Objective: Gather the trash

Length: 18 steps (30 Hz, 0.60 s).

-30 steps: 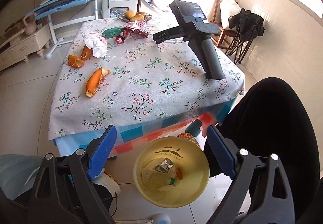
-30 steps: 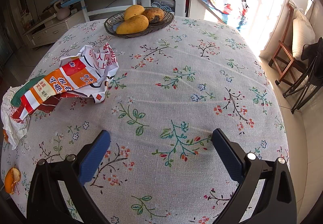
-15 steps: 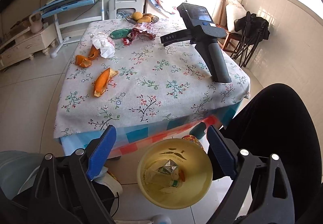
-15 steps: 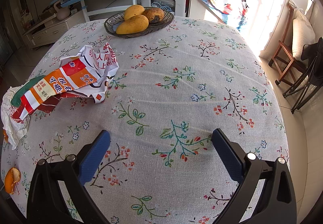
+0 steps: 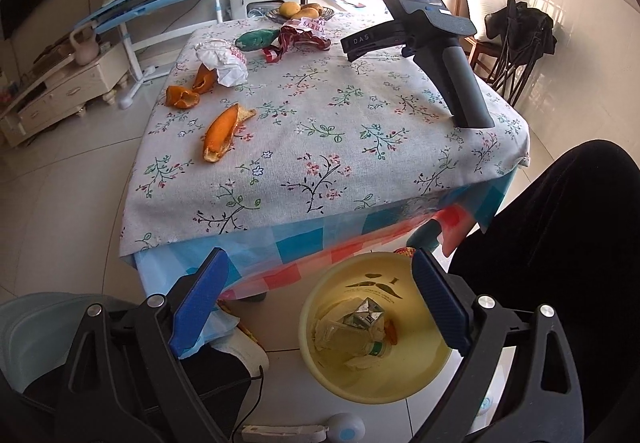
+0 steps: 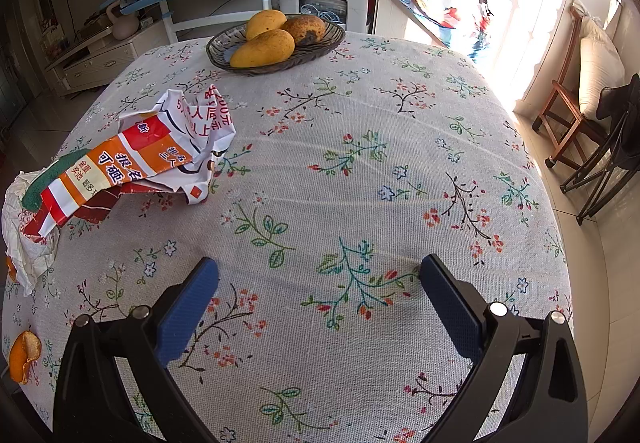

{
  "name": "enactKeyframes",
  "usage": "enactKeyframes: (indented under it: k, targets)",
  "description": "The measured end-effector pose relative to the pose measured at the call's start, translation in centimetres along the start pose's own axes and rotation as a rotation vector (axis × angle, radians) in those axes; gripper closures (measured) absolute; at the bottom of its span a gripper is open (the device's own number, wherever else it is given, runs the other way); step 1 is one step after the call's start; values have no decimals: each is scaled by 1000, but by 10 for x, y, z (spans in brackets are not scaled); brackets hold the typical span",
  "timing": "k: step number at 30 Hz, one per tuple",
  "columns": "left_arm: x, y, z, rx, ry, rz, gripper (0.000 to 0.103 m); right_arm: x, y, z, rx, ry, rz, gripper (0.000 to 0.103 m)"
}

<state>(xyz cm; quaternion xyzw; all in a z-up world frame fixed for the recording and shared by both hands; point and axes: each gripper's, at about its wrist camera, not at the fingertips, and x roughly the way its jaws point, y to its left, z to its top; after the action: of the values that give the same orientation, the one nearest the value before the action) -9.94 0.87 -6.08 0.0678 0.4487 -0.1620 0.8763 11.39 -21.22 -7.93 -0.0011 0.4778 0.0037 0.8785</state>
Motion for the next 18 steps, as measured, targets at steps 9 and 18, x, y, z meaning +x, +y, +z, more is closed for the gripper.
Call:
enactKeyframes:
  k: [9,18]
  targets:
    - [15,-4,-6,18,18,74,13,0,0,0,0,0,0,7]
    - [25,2,0,-20,5,111,13,0,0,0,0,-1,0,7]
